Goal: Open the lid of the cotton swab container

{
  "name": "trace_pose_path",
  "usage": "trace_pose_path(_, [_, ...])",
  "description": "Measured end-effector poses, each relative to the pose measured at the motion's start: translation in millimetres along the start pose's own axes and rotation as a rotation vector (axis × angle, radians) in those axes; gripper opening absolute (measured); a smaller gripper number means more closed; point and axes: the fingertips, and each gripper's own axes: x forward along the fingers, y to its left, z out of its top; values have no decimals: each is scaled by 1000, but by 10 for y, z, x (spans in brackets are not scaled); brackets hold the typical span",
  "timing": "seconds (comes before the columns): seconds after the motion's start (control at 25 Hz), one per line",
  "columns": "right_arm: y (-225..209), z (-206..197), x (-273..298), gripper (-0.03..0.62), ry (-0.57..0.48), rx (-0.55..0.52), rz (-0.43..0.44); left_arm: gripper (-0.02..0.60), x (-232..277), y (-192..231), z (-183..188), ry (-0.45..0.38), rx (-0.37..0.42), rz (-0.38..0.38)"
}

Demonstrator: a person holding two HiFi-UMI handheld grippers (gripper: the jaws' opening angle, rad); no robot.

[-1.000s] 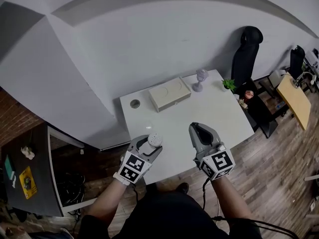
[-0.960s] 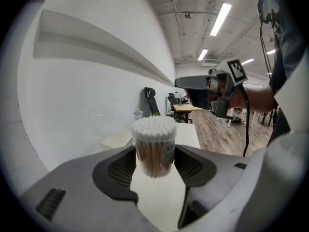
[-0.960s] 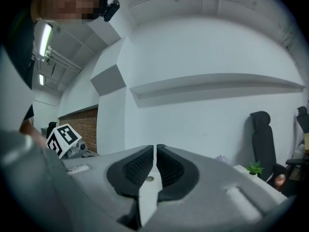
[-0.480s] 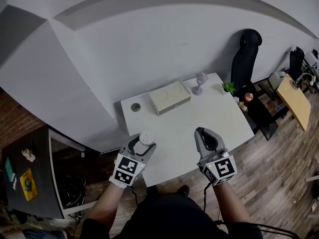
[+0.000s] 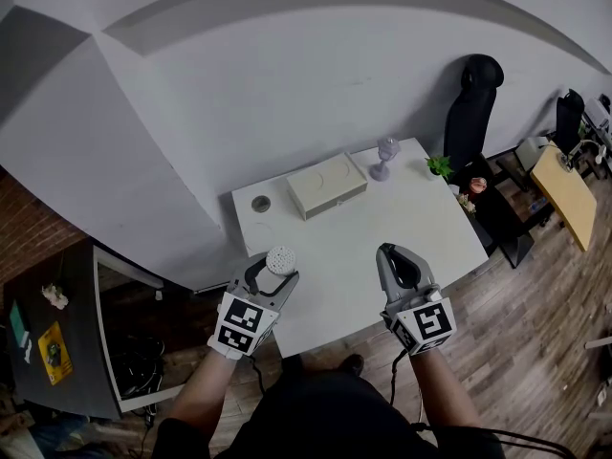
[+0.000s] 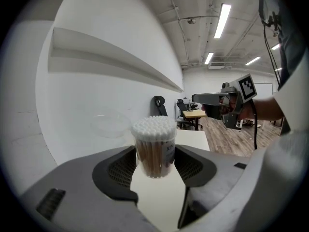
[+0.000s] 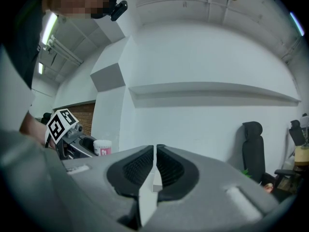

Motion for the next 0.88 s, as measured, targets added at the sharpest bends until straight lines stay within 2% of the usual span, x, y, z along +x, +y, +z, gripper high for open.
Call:
trace_pose_path(0.16, [-6,0,18,17,-10,7,9,244,13,44,-12,4,19,9])
trace_pose_path(0.56, [-21,12,18,17,0,3,3,244,19,51,-34,14,-1,-2])
trace_pose_path(0.88, [-20,-9,42,17,7,2,9,244,44,58,-56,16,11,-5])
